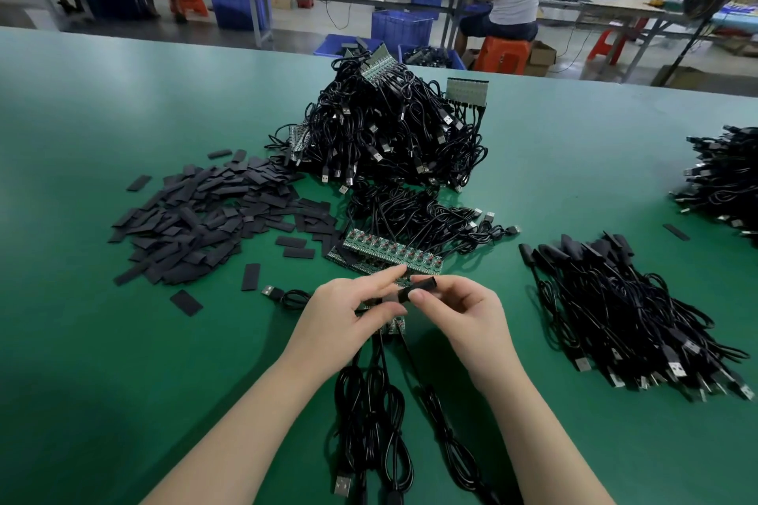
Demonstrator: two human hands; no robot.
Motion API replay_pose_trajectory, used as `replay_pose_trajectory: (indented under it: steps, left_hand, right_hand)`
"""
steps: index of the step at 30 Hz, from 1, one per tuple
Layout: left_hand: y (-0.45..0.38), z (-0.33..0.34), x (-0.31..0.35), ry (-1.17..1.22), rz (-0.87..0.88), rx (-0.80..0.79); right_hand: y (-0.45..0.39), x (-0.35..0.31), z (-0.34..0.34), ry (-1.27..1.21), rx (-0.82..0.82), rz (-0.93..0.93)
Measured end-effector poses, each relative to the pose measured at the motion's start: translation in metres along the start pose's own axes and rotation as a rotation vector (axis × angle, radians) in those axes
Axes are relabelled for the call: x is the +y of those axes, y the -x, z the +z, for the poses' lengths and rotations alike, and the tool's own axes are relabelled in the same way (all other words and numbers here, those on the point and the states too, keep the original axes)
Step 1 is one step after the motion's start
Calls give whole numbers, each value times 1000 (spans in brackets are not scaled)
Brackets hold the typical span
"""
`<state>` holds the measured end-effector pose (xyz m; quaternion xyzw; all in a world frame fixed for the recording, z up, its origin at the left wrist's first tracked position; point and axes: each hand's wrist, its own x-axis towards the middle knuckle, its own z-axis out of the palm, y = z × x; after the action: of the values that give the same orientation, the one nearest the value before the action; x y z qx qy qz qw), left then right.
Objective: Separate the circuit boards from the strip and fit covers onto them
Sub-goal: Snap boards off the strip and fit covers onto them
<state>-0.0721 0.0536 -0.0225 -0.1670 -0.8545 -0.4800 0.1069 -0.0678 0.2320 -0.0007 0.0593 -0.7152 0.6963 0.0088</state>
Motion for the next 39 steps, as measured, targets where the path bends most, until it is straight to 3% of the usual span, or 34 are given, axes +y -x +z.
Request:
replay_pose_trajectory:
  steps: [8, 15, 19, 39]
  left_hand:
    - [1, 2, 1, 14, -42, 127]
    - [0, 4, -4, 23, -23, 50]
    - [-1, 2, -5, 39, -57, 108]
    - [0, 2, -2, 53, -20, 109]
  right_hand:
    - [1, 4, 4, -45, 29, 16]
    - [-2, 6, 1, -70, 118, 22]
    - [-1, 6, 2, -94, 64, 34]
    - [-3, 6, -2, -3, 0, -31]
